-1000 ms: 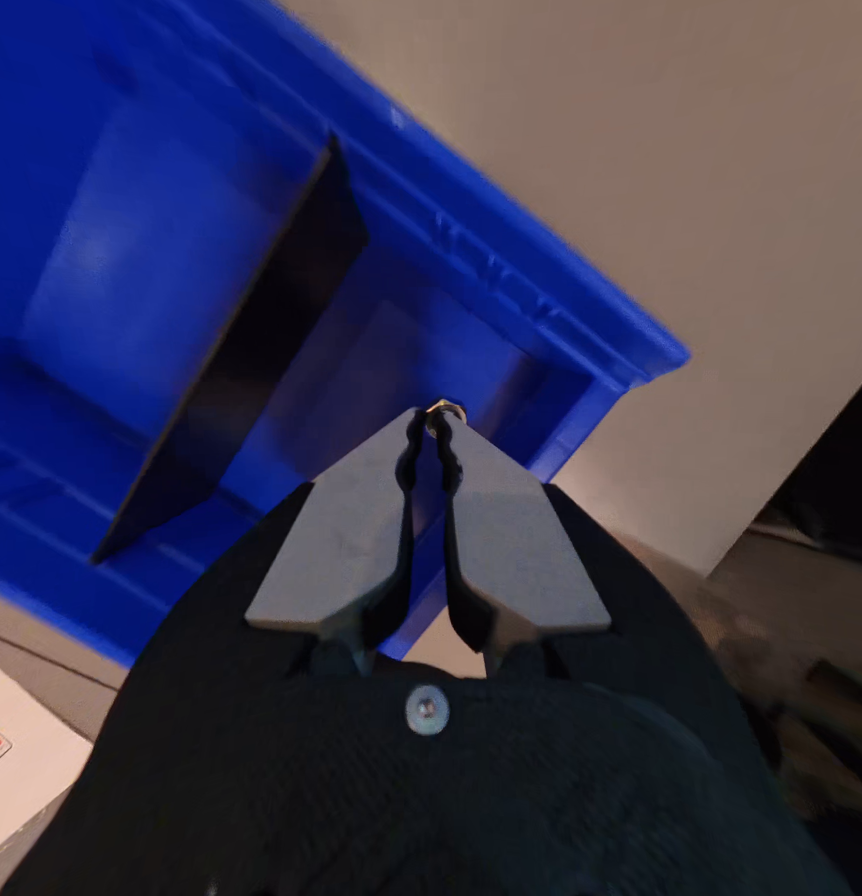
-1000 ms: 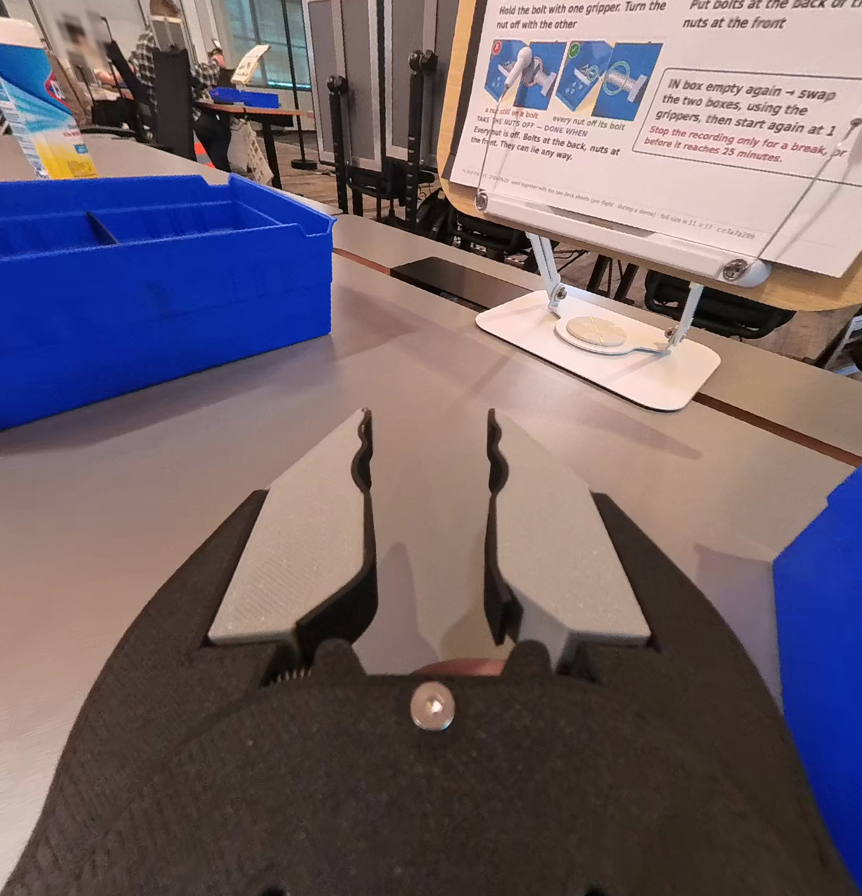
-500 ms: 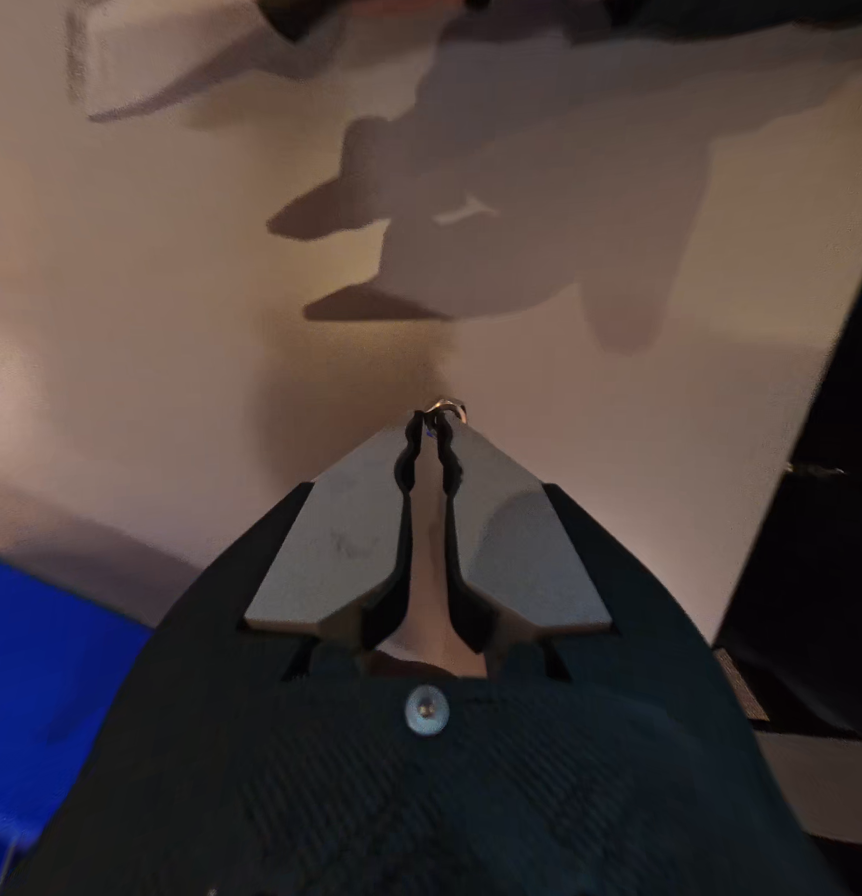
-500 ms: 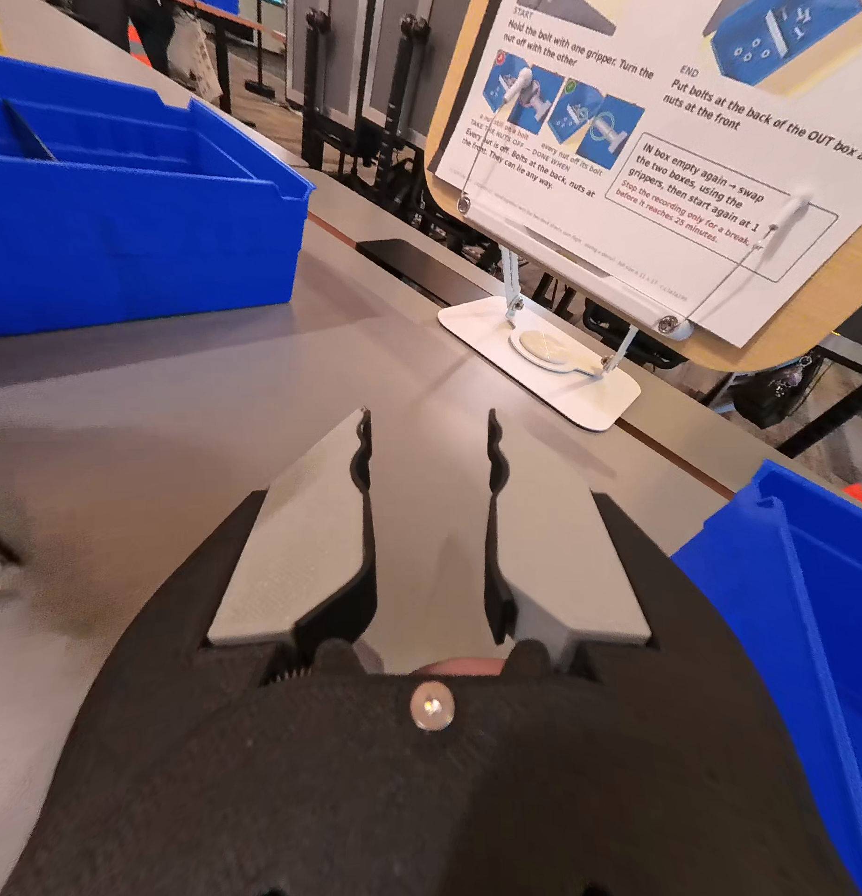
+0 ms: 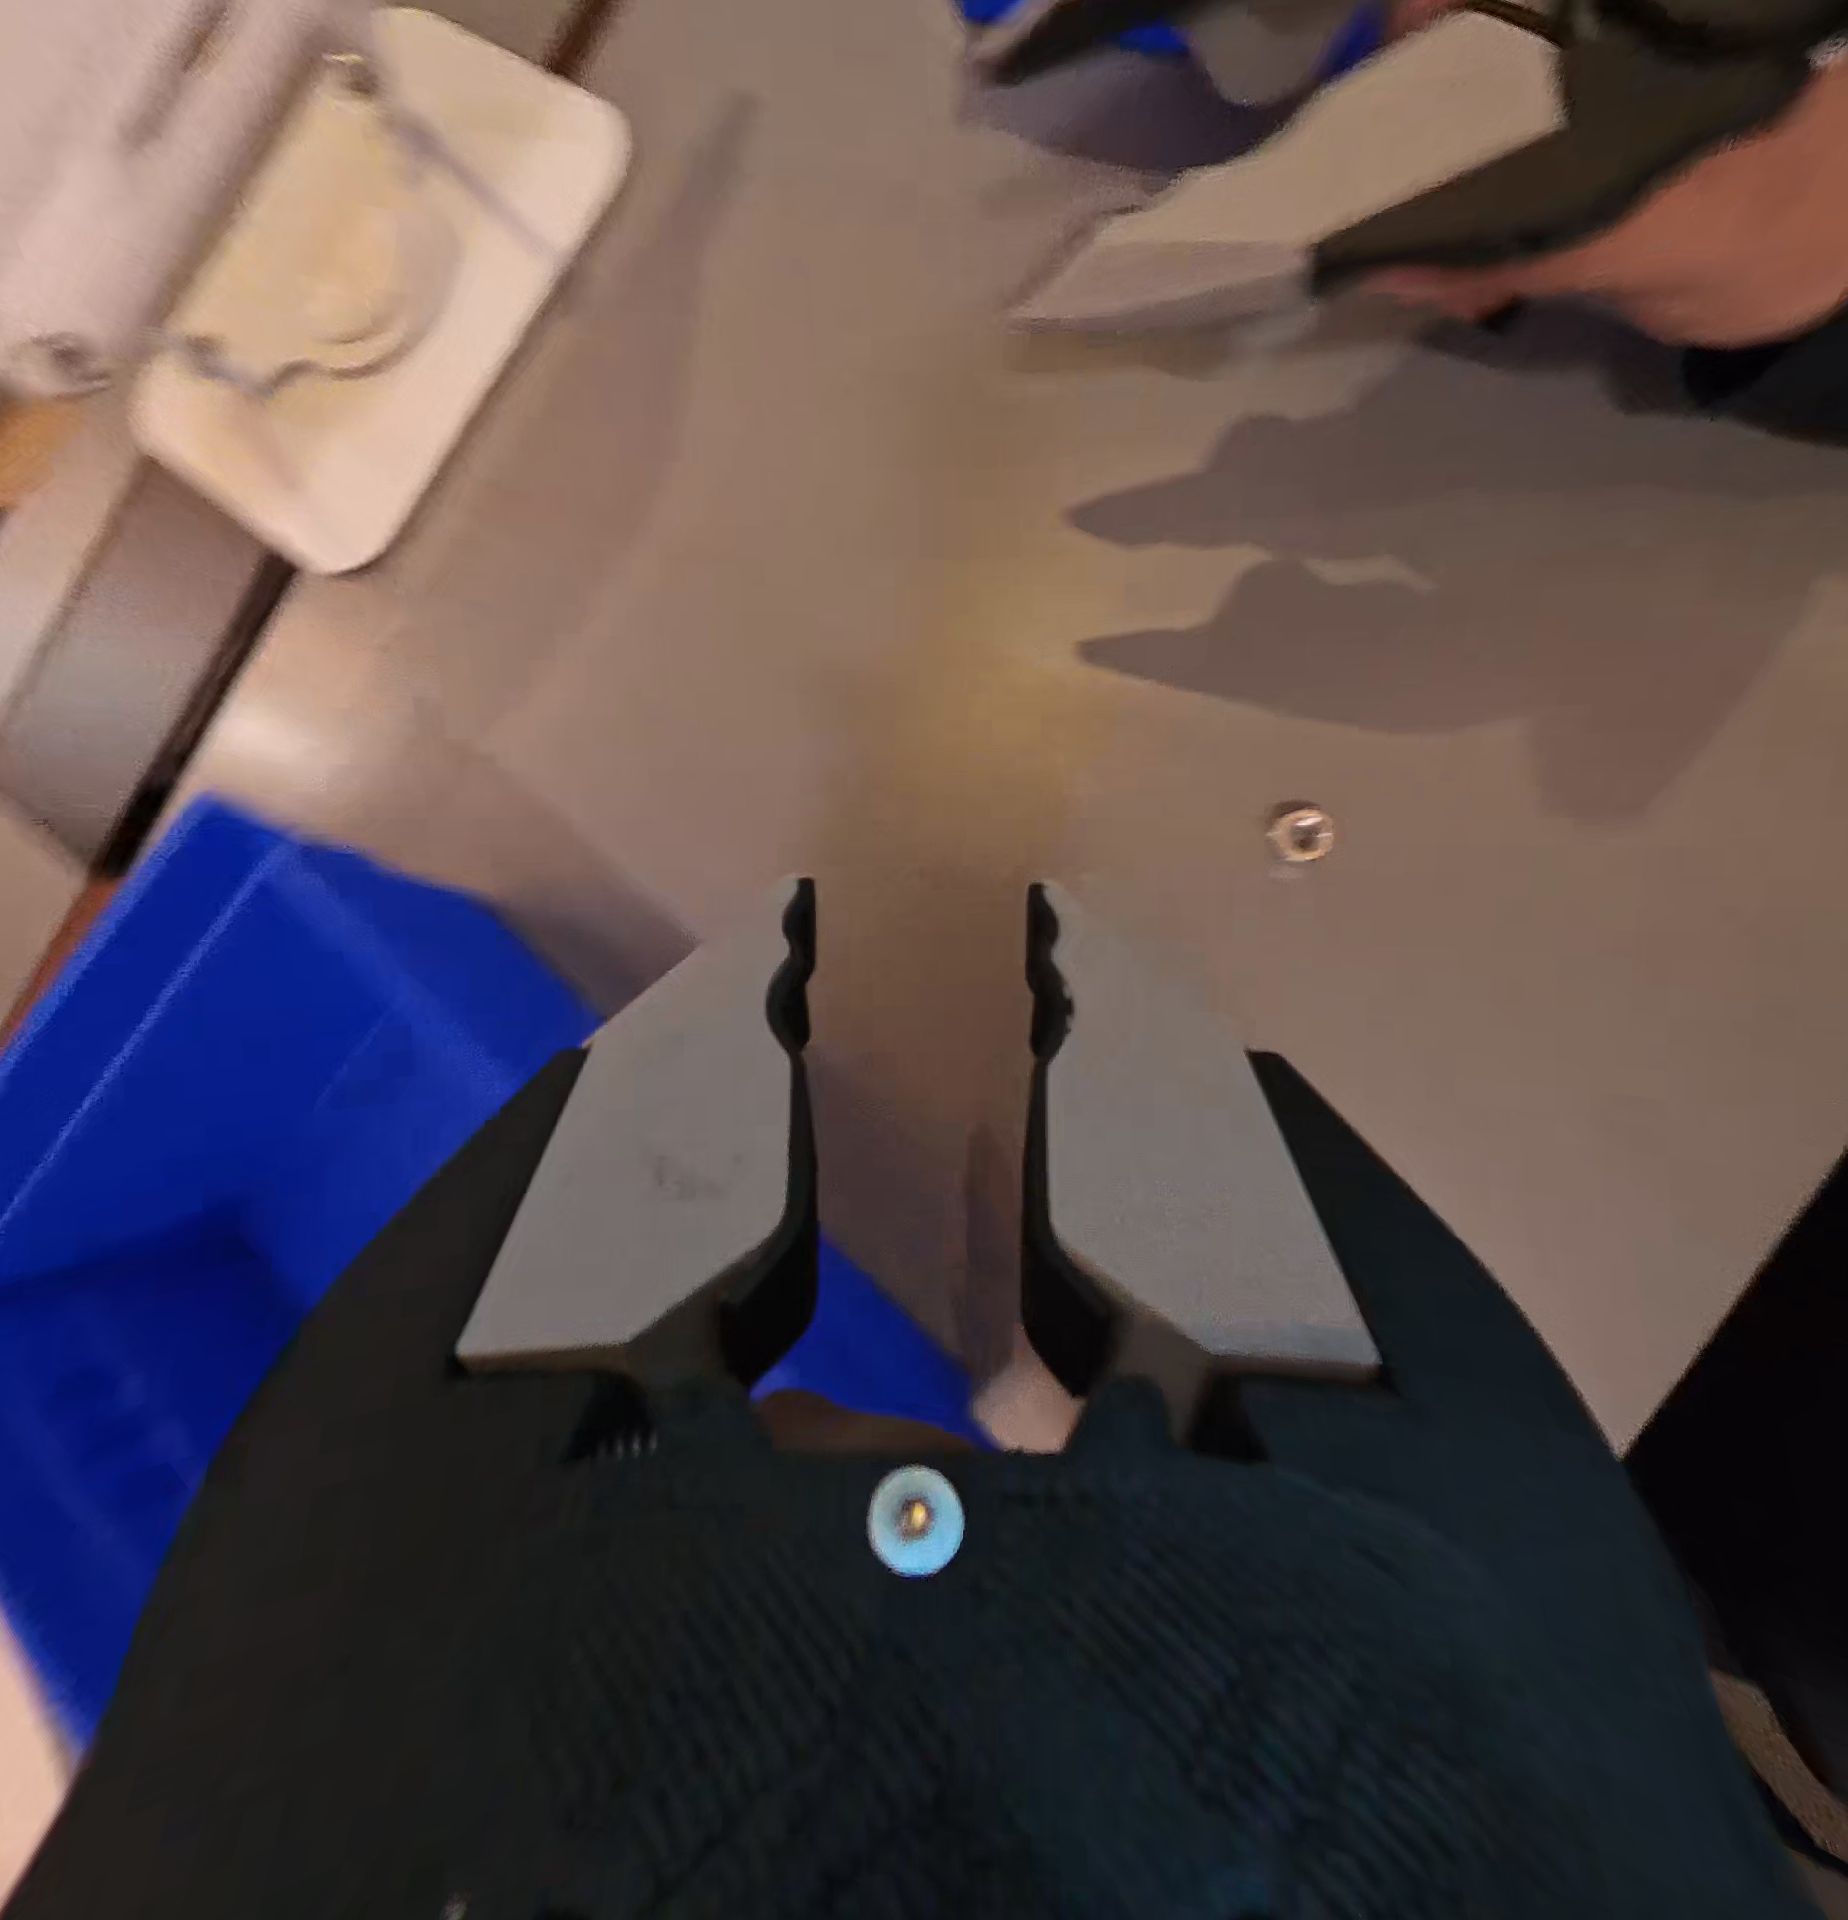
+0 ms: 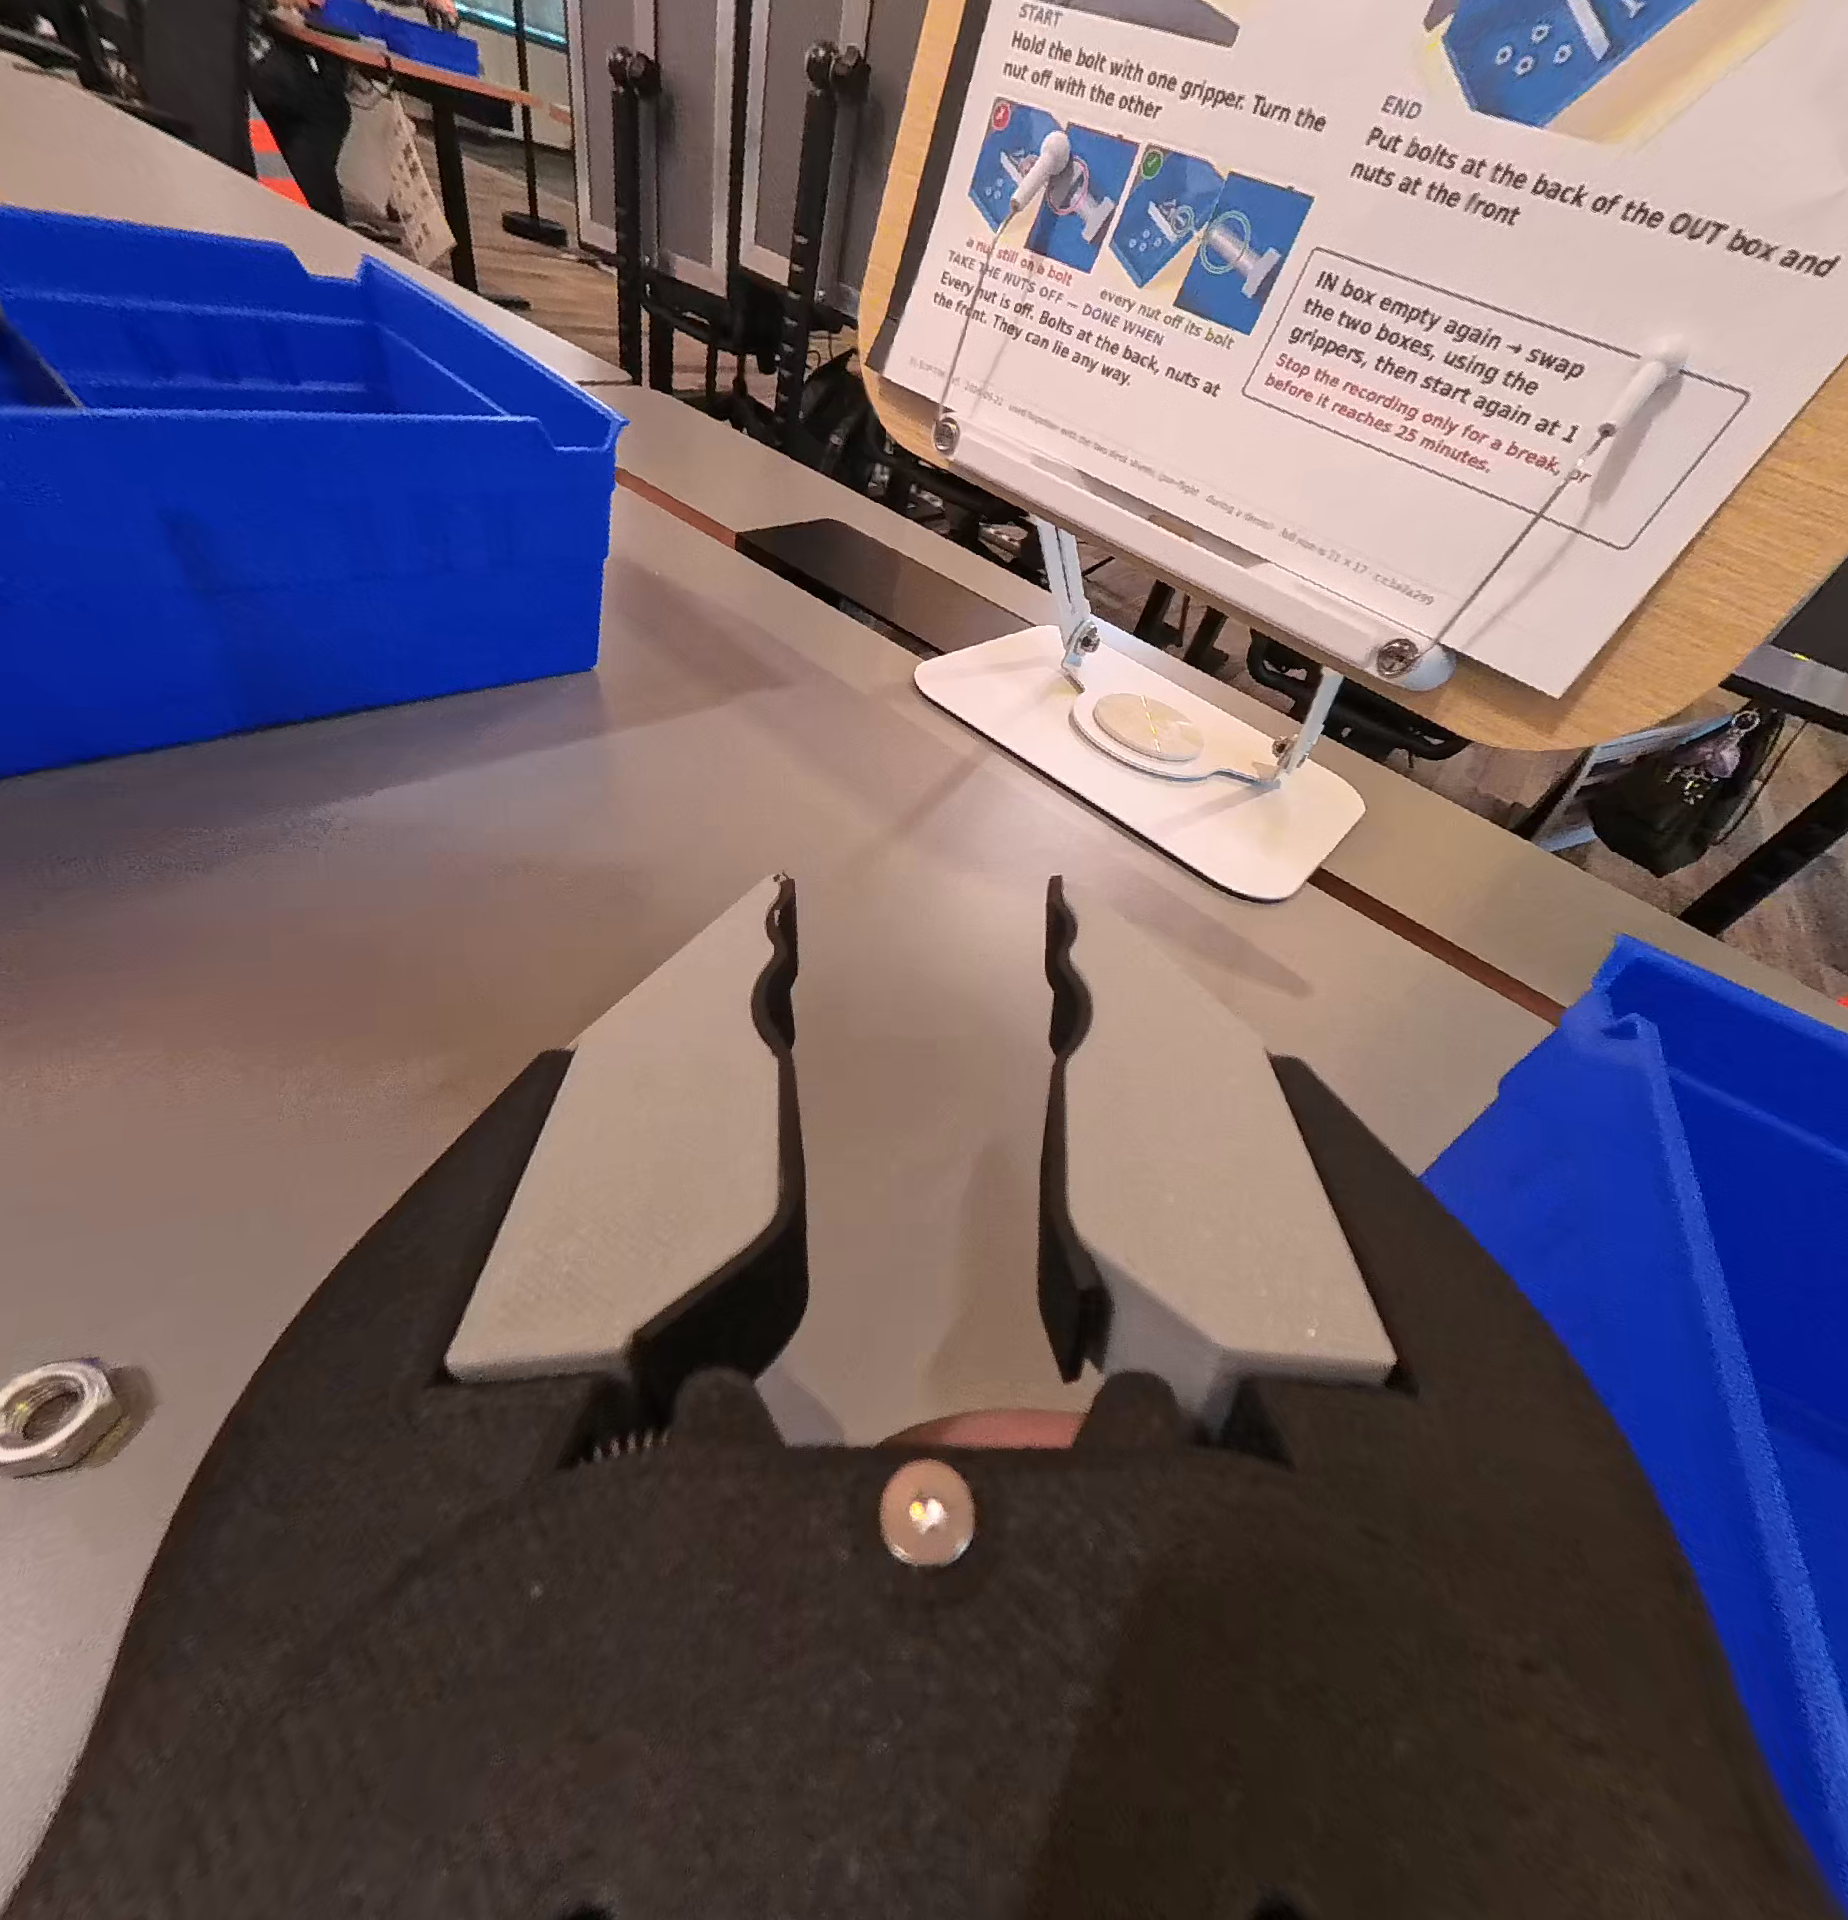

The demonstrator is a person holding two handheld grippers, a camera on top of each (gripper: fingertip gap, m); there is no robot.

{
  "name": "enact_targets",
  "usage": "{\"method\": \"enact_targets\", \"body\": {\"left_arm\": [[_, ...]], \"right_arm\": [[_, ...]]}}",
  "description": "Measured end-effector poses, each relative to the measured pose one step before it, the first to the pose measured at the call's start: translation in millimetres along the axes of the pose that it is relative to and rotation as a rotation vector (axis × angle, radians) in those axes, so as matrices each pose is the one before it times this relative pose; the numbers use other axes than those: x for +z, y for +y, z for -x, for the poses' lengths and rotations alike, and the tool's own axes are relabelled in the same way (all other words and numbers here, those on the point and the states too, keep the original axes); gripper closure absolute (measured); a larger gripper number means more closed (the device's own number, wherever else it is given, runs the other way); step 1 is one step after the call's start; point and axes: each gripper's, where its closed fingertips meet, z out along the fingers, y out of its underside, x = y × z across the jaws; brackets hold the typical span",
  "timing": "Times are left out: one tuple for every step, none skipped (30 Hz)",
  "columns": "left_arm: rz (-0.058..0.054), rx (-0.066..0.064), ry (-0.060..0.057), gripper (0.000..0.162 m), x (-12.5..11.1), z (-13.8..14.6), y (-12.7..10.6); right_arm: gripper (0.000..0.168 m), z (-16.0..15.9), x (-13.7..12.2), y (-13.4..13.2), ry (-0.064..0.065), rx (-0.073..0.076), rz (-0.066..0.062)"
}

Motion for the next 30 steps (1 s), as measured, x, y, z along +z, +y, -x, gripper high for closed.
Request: {"method": "enact_targets", "body": {"left_arm": [[-0.0036, -0.0304, -0.0352, 0.124, -12.42, 15.04, 7.53], [0.0111, -0.0268, -0.0204, 0.125, -9.80, 10.95, 11.78], [0.0193, -0.0152, -0.0136, 0.125, -7.32, 7.48, 14.49], [0.0012, -0.0125, -0.0246, 0.125, -5.06, 6.74, 12.46], [-0.0148, -0.0217, -0.0141, 0.125, -2.90, 3.70, 9.17], [-0.0132, -0.0283, 0.0131, 0.125, -0.90, -1.45, 7.43], [-0.0005, -0.0216, 0.0256, 0.124, 0.57, -3.95, 7.36], [0.0128, -0.0075, 0.0095, 0.123, 1.81, -1.78, 7.41], [0.0186, -0.0020, -0.0201, 0.122, 2.41, 3.15, 6.27], [0.0212, -0.0035, -0.0290, 0.122, 3.02, 4.83, 4.95], [0.0232, -0.0020, -0.0086, 0.122, 3.66, 1.32, 4.04], [0.0268, 0.0052, 0.0154, 0.122, 4.05, -3.28, 4.13], [0.0361, 0.0164, 0.0194, 0.124, 4.66, -4.62, 5.70], [0.0444, 0.0253, 0.0036, 0.125, 4.93, -2.81, 6.91], [0.0184, 0.0139, 0.0081, 0.121, 2.08, -2.62, 2.37], [0.0120, 0.0111, -0.0060, 0.122, -0.07, -0.23, 1.59], [0.0162, 0.0152, -0.0053, 0.125, -1.76, -0.35, 3.33], [0.0185, 0.0263, -0.0289, 0.142, -3.79, 3.66, 5.58], [0.0307, 0.0449, 0.0133, 0.142, -3.93, -2.10, 9.76], [0.0366, 0.0319, 0.0114, 0.144, -4.95, -0.37, 12.05], [0.0492, 0.0258, 0.0109, 0.146, -4.54, 0.78, 15.80], [0.0648, 0.0072, 0.0133, 0.148, -3.59, 1.55, 19.67], [0.0741, -0.0154, 0.0115, 0.151, -2.52, 3.35, 21.81], [0.0698, -0.0211, -0.0006, 0.154, -0.96, 5.82, 21.03], [0.0595, -0.0315, -0.0100, 0.156, 0.11, 8.06, 18.59], [0.0509, -0.0362, -0.0140, 0.158, 1.48, 8.93, 16.27], [0.0317, -0.0229, -0.0108, 0.159, 2.07, 7.72, 11.87], [-0.0006, -0.0061, 0.0021, 0.159, 1.64, 4.13, 5.39], [-0.0337, -0.0052, 0.0147, 0.161, 0.56, 0.81, -0.99], [-0.0371, -0.0115, 0.0117, 0.161, 0.45, 0.12, -1.69]], "right_arm": [[0.123, 1.47, 0.20, 0.01, -0.0026, -0.0039, -0.0003], [0.123, 1.67, 0.25, 0.16, -0.0031, -0.0050, 0.0015], [0.123, 1.63, 0.20, 0.18, -0.0020, -0.0061, 0.0020], [0.123, 1.85, 0.27, 0.11, -0.0029, -0.0066, 0.0010], [0.123, 2.28, 0.33, -0.11, -0.0042, -0.0070, 0.0009], [0.123, 2.12, 0.21, -0.23, -0.0034, -0.0073, -0.0002], [0.123, 2.14, 0.29, -0.47, -0.0025, -0.0079, -0.0015], [0.123, 2.11, 0.26, -0.21, -0.0019, -0.0092, -0.0006], [0.123, 1.80, 0.59, 0.27, -0.0004, -0.0107, 0.0014], [0.123, 1.40, 0.60, 0.62, 0.0010, -0.0113, 0.0033], [0.123, 1.15, 0.70, 1.02, 0.0012, -0.0102, 0.0044], [0.123, 0.66, 0.44, 0.93, 0.0014, -0.0072, 0.0042], [0.123, 0.17, 0.31, 0.66, 0.0012, -0.0035, 0.0023], [0.123, -0.31, -0.05, 0.31, 0.0012, -0.0001, 0.0003], [0.123, -1.00, -0.26, -0.12, 0.0021, 0.0025, -0.0013], [0.123, -1.39, -0.60, -0.50, 0.0026, 0.0041, -0.0027], [0.123, -1.60, -0.67, -0.68, 0.0027, 0.0048, -0.0032], [0.123, -1.56, -0.98, -1.03, 0.0024, 0.0051, -0.0039], [0.123, -1.48, -0.89, -1.35, 0.0019, 0.0057, -0.0055], [0.123, -1.13, -0.97, -1.34, 0.0010, 0.0059, -0.0057], [0.123, -0.80, -0.65, -1.15, 0.0003, 0.0052, -0.0045], [0.123, -0.37, -0.41, -0.75, -0.0006, 0.0034, -0.0032], [0.123, 0.00, -0.25, -0.49, -0.0013, 0.0006, -0.0015], [0.123, -0.03, -0.01, -0.21, -0.0002, -0.0030, -0.0005], [0.123, 0.10, -0.04, -0.24, 0.0005, -0.0057, -0.0005], [0.123, 0.50, -0.07, -0.34, -0.0007, -0.0065, -0.0007], [0.123, 0.90, -0.14, -0.36, -0.0018, -0.0061, -0.0012], [0.123, 1.27, -0.07, -0.42, -0.0030, -0.0059, -0.0011], [0.123, 1.55, 0.07, -0.39, -0.0031, -0.0068, -0.0005], [0.123, 1.67, 0.04, -0.55, -0.0025, -0.0092, -0.0007]]}}
